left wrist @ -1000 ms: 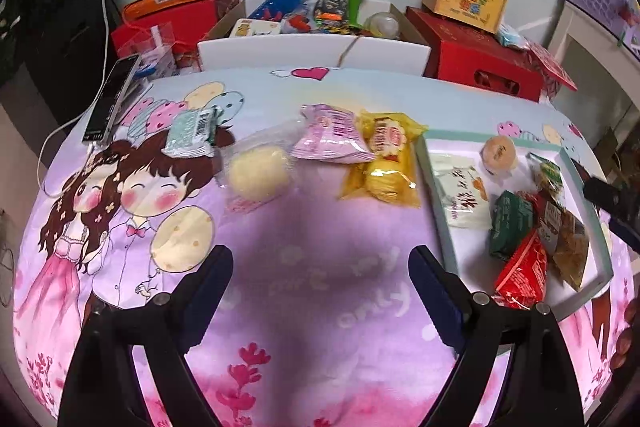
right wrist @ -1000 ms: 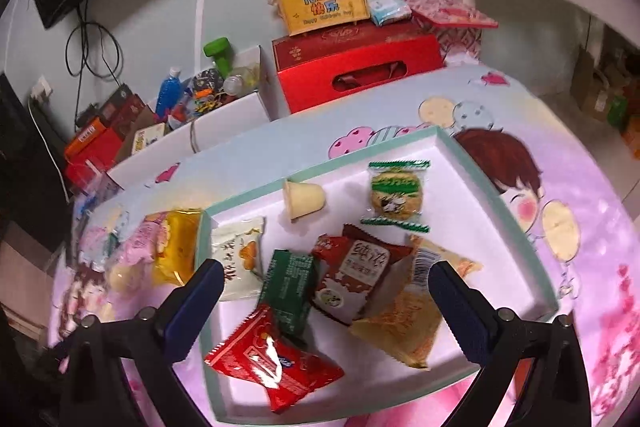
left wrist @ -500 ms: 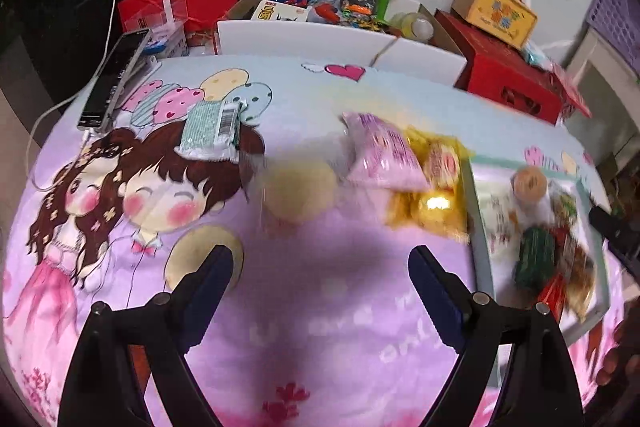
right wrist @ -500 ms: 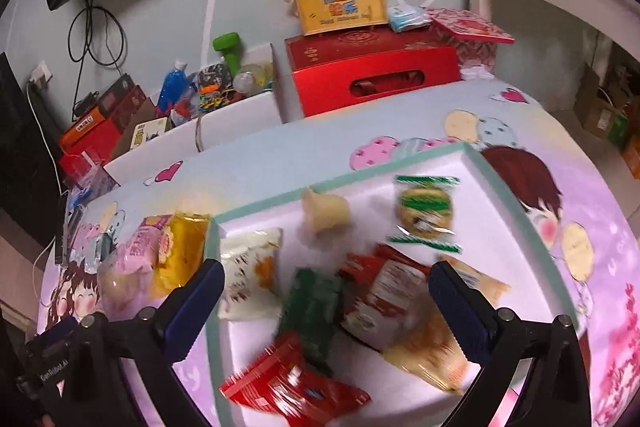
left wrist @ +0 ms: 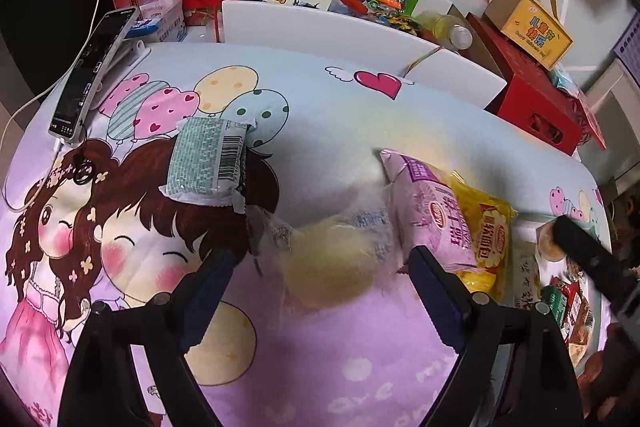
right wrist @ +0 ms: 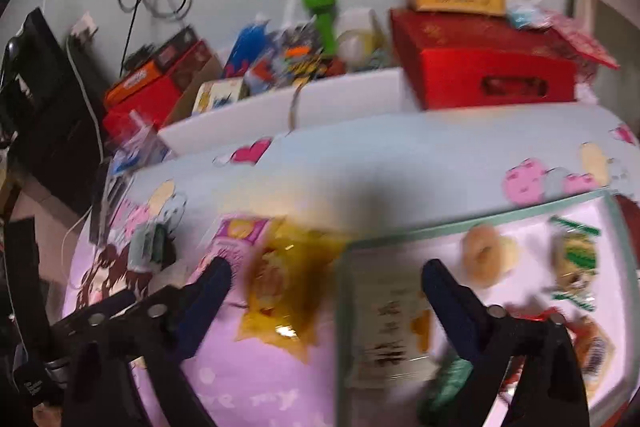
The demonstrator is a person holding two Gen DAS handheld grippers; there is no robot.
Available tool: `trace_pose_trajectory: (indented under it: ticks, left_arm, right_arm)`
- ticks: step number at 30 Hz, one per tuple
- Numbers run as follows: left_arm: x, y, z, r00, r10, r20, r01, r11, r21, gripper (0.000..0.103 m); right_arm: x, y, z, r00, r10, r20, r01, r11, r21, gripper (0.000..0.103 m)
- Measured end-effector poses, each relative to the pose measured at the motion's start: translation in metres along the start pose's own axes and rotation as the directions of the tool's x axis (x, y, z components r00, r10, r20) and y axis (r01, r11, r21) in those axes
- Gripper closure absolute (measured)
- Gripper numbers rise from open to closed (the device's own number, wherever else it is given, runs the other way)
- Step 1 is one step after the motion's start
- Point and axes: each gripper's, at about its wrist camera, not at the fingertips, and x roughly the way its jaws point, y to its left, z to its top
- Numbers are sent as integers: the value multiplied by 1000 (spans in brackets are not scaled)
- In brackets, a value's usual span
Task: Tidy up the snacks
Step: 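Withdraw both tools from the tray toward the pink and yellow packets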
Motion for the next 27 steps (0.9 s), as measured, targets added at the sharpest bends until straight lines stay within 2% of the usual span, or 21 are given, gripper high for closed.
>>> trace_pose_trajectory:
  ticks: [5, 12, 16, 18, 22, 27]
  left_arm:
    - [11, 0, 0, 999, -40, -34, 39, 999, -16, 13]
    - [24, 10, -2, 996, -74, -57, 69, 994, -90, 14]
    - [28, 15, -1, 997, -64, -47, 58, 992, -109, 14]
    - [30, 20, -2, 998, -54, -43, 47, 990, -133, 15]
    - [31, 30, -4, 997, -76, -21, 70, 979, -190, 20]
    - [26, 39, -9, 997, -80, 13, 81, 972, -221, 30]
  right_arm:
    - [19, 14, -8, 999, 9, -51, -10, 1000, -25, 22]
    - [35, 21, -16, 995, 0, -100, -4, 999, -43, 33]
    - [41, 26, -16, 994, -29, -102, 21, 997, -75, 34]
    - [42, 28, -15, 994, -44, -99, 36, 996, -86, 34]
    - [43, 32, -16, 992, -78, -98, 66, 991, -118, 34]
    - [39, 33, -20, 993, -71, -92, 59, 990, -132, 39]
